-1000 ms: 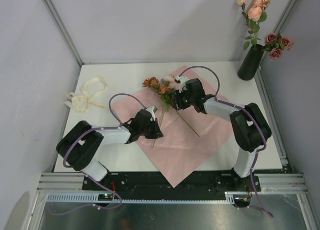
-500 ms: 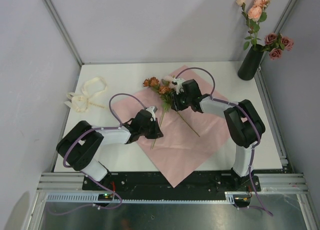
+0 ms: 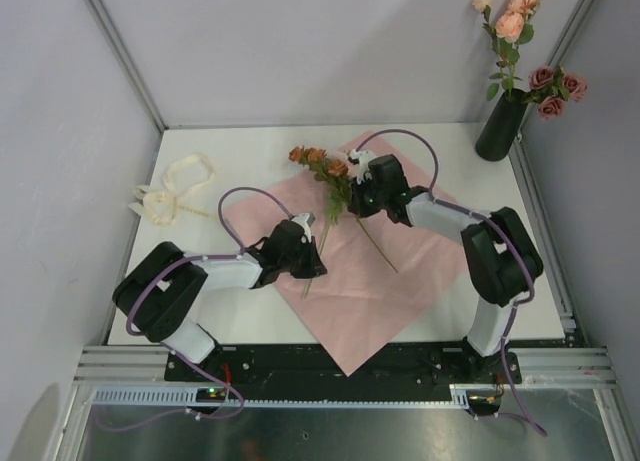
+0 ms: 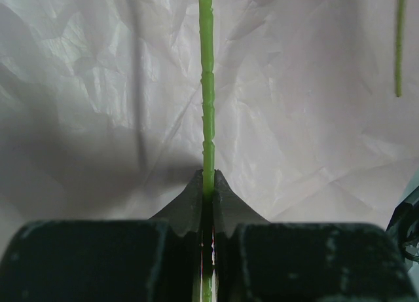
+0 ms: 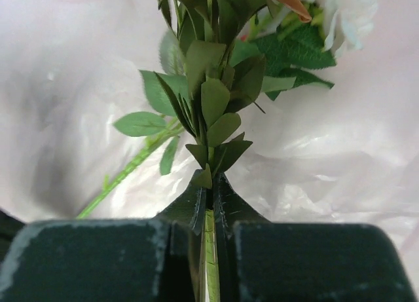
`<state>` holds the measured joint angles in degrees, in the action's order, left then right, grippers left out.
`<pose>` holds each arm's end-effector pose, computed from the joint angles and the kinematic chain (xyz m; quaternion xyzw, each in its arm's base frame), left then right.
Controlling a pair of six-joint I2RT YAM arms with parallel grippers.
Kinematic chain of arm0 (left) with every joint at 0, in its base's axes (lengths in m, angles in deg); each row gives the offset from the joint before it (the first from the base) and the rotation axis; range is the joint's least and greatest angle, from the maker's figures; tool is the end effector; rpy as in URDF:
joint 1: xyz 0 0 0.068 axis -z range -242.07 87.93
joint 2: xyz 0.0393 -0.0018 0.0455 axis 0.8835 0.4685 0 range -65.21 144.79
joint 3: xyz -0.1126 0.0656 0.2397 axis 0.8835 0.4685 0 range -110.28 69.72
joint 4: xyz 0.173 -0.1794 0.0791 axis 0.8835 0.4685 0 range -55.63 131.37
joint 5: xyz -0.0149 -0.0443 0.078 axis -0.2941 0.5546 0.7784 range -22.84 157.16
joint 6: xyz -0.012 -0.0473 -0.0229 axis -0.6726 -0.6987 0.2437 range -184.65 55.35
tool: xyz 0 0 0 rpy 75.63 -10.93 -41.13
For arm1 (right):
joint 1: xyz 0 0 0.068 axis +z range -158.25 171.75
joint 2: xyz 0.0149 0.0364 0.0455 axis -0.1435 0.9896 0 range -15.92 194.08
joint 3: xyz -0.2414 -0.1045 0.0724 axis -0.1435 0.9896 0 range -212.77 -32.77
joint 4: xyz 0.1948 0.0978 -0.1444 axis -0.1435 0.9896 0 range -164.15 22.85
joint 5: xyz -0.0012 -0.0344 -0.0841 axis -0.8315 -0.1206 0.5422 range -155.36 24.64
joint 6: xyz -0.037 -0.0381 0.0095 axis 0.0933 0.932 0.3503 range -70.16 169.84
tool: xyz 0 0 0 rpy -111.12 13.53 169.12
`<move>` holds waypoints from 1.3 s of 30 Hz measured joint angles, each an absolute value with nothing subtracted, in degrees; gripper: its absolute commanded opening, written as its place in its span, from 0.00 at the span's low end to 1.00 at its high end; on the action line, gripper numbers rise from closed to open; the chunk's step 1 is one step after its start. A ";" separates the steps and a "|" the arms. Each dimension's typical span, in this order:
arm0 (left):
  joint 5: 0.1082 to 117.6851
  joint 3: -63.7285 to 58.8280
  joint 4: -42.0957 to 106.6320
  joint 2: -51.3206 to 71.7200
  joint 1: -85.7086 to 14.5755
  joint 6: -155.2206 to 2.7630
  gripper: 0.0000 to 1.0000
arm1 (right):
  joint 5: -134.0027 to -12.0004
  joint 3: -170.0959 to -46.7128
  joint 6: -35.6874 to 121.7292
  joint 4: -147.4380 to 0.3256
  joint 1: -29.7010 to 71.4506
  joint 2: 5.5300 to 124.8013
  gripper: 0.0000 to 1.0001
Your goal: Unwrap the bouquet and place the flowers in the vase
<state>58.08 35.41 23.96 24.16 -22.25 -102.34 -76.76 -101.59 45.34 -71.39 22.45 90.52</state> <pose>0.2147 -0.1863 0.1344 0.0476 0.9191 -0.2975 0.2541 0.3475 0.2146 0.1941 -0.2453 0.8702 0.2122 0.3707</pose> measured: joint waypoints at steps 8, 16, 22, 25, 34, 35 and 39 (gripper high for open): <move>58.84 35.44 23.26 24.42 -22.06 -102.73 0.05 | -73.72 -100.12 44.05 -71.93 22.56 77.14 0.00; 60.11 35.35 23.74 23.39 -21.97 -102.34 0.52 | -69.68 -98.66 44.78 -75.43 22.53 69.82 0.00; 62.56 33.91 30.75 18.91 -21.95 -101.03 0.87 | -68.34 -98.33 46.68 -80.65 21.99 64.29 0.00; 64.92 32.11 36.55 13.86 -21.95 -99.54 0.98 | -68.28 -98.31 48.08 -84.76 20.70 61.67 0.00; 72.76 23.74 47.69 -6.73 -21.95 -93.75 1.00 | -71.12 -98.29 51.94 -105.68 10.45 60.94 0.00; 73.57 23.20 48.61 -9.02 -21.95 -92.66 1.00 | -71.51 -98.29 52.01 -108.39 8.94 61.40 0.00; 76.98 22.10 52.87 -17.57 -21.95 -88.24 0.99 | -72.76 -98.68 52.03 -118.31 3.17 64.42 0.00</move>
<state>76.98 22.10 52.87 -17.57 -21.95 -88.24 -72.76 -98.68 52.03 -118.31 3.17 64.42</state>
